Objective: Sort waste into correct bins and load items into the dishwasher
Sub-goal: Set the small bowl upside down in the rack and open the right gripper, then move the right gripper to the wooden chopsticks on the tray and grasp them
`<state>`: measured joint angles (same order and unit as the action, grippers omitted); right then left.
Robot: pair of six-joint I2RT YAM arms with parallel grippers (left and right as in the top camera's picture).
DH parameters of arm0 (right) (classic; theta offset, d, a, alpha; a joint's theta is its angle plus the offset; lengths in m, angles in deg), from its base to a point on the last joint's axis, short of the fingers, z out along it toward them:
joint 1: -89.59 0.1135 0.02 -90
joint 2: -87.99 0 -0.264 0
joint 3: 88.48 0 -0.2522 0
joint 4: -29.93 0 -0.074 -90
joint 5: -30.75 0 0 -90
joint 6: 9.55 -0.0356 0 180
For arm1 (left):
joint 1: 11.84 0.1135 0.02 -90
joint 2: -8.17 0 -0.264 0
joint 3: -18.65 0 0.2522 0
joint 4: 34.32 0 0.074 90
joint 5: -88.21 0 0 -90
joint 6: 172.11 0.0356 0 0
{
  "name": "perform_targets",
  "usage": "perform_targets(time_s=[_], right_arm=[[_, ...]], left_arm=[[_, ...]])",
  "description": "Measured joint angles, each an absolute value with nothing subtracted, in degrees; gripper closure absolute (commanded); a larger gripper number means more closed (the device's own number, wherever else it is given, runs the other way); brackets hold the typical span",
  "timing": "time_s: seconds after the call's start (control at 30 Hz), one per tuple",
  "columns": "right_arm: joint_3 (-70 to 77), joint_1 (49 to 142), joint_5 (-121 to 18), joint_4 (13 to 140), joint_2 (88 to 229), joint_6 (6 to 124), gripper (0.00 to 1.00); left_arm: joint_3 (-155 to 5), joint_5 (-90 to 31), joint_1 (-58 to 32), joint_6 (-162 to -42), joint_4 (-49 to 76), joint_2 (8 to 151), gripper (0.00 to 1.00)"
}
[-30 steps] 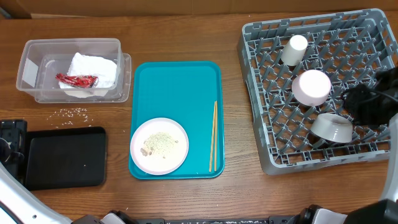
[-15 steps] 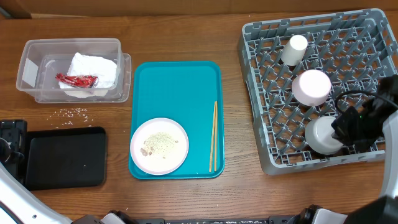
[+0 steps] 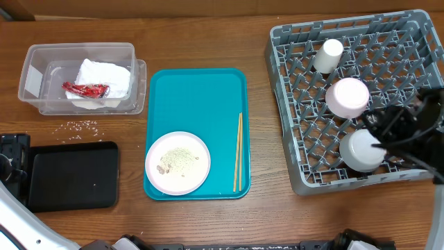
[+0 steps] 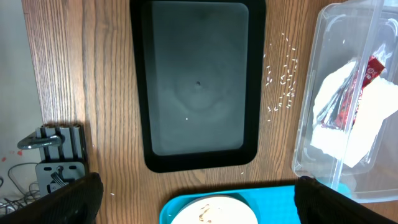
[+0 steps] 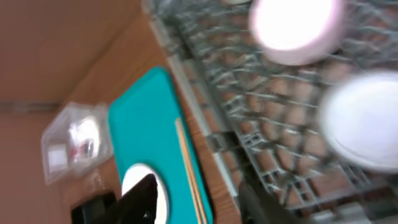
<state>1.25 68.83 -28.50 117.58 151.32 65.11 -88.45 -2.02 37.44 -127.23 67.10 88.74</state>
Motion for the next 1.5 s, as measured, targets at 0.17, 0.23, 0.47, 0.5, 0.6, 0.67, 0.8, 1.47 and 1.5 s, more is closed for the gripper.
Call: perform_targets(time_s=[0.17, 0.23, 0.47, 0.5, 0.6, 0.67, 0.8, 1.47, 1.5], right_arm=[[1.21, 82.65, -28.44, 115.64, 153.05, 62.62, 0.50], [1.21, 88.66, -30.62, 115.18, 154.73, 60.94, 0.49], [-1.28, 111.56, -40.77, 116.12, 170.01, 55.15, 0.48], [-2.27, 113.66, -41.38, 117.06, 173.11, 54.82, 0.48], [-6.20, 118.82, -44.04, 119.09, 182.60, 54.16, 0.48], [-7.69, 121.77, -45.42, 118.85, 188.19, 53.75, 0.48], [-7.97, 126.56, -47.87, 116.16, 197.55, 52.79, 0.51], [-7.95, 132.50, -53.75, 105.01, 204.37, 46.73, 0.69], [-7.95, 132.87, -54.67, 104.88, 204.50, 45.99, 0.69]], left_arm=[[-88.45, -2.02, 37.44, -127.23, 67.12, 88.74, 0.00], [-88.45, -2.00, 37.44, -127.23, 67.10, 88.74, 0.00], [-88.45, -2.04, 37.44, -127.23, 67.12, 88.74, 0.00], [-88.45, -2.00, 37.44, -127.23, 67.10, 88.74, 0.00], [-88.45, -2.02, 37.44, -127.23, 67.17, 88.72, 0.00], [-88.45, -2.04, 37.44, -127.23, 67.17, 88.74, 0.00], [-88.45, -2.02, 37.44, -127.23, 67.15, 88.74, 0.00], [-88.45, -2.02, 37.44, -127.23, 67.12, 88.74, 0.00], [-88.45, -2.02, 37.44, -127.23, 67.12, 88.74, 0.00]])
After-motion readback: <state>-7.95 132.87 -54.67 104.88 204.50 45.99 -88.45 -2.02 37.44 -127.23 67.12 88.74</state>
